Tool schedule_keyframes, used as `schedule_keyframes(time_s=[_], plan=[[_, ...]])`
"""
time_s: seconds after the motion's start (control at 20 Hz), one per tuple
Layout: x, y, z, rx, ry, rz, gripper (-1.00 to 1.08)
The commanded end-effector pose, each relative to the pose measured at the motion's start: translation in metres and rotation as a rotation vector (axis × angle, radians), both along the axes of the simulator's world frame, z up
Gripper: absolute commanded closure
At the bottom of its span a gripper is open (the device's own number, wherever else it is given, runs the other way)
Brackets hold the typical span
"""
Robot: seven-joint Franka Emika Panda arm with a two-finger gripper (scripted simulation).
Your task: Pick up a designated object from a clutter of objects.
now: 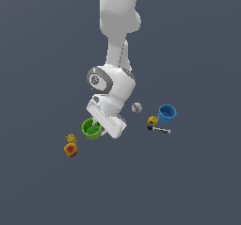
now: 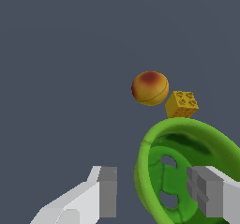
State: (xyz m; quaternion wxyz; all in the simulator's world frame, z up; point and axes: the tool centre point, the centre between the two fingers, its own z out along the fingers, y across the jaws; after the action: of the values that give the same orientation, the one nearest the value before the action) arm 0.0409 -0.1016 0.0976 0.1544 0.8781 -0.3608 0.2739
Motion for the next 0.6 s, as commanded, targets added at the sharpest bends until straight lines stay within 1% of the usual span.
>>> schedule_keyframes(time_s=[0.0, 0.55], plan=[[0.000, 0.000, 0.000, 0.000, 0.000, 0.000, -0.20], [0.009, -0.012, -0.022, 0.002, 0.000, 0.000, -0.20]])
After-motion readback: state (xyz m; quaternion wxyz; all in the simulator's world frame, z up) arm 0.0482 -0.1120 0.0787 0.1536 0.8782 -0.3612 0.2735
